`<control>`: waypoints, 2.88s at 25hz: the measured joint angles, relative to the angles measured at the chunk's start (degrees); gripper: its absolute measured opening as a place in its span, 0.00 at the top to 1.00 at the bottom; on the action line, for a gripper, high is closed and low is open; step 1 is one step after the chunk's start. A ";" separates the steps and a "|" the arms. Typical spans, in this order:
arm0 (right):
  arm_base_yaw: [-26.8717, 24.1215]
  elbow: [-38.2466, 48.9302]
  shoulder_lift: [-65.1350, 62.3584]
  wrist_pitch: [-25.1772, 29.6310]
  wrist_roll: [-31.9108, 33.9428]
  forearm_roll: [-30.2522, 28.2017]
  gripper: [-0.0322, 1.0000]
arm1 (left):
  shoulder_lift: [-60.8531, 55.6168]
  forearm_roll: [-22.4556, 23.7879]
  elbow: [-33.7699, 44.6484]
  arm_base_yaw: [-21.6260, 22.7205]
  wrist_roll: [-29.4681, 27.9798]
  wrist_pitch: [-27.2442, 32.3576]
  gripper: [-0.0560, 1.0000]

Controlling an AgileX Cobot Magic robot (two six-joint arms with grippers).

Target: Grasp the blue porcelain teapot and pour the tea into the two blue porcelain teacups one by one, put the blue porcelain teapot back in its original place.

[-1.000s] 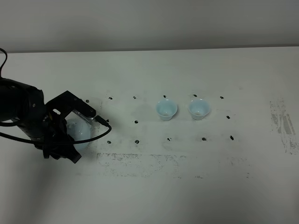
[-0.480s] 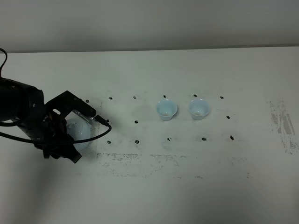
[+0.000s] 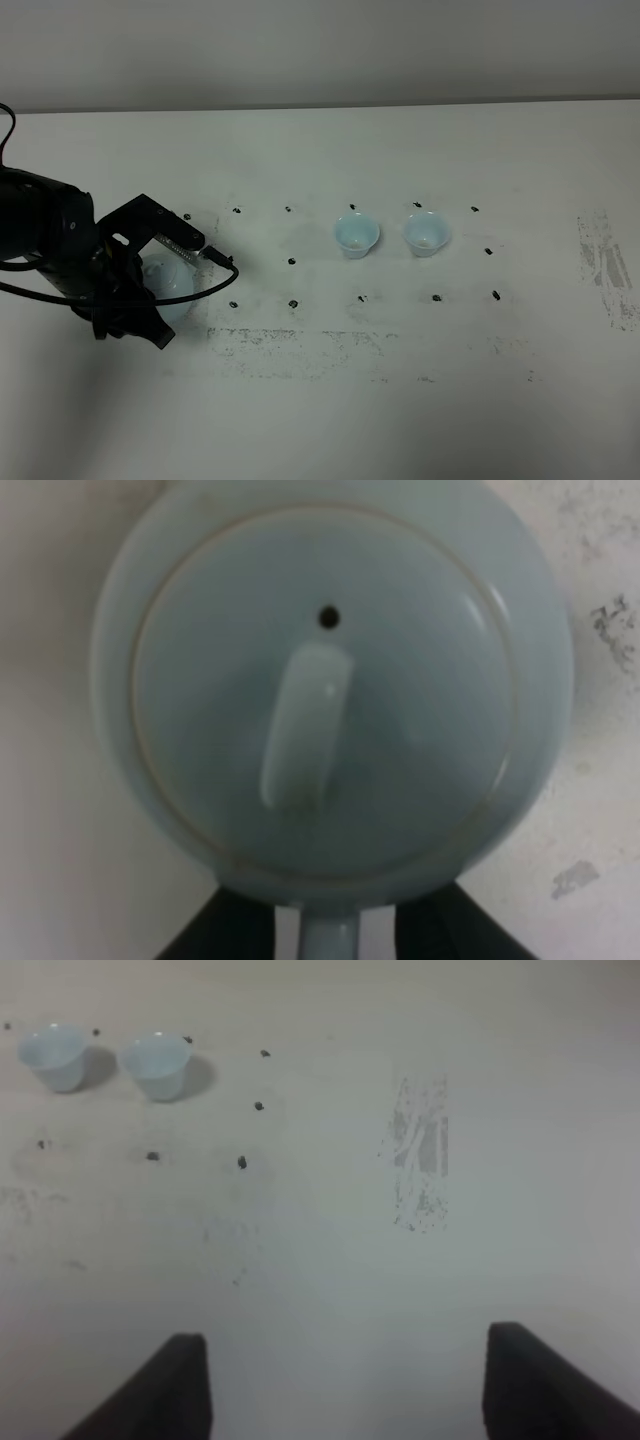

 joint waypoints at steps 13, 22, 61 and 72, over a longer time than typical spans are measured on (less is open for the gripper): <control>0.00 0.00 0.00 0.00 0.00 0.00 0.43 | 0.00 -0.02 0.00 0.00 -0.19 0.68 0.90; 0.00 0.00 0.00 0.00 0.00 0.00 0.43 | 0.00 -0.13 0.00 0.00 -0.25 0.80 0.90; 0.00 0.00 0.00 0.00 0.00 0.00 0.43 | -3.95 -0.10 0.06 -1.69 -4.90 0.01 0.91; 0.00 0.00 0.00 0.00 0.05 0.00 0.43 | -8.36 -0.04 -1.30 -1.88 8.27 1.39 0.91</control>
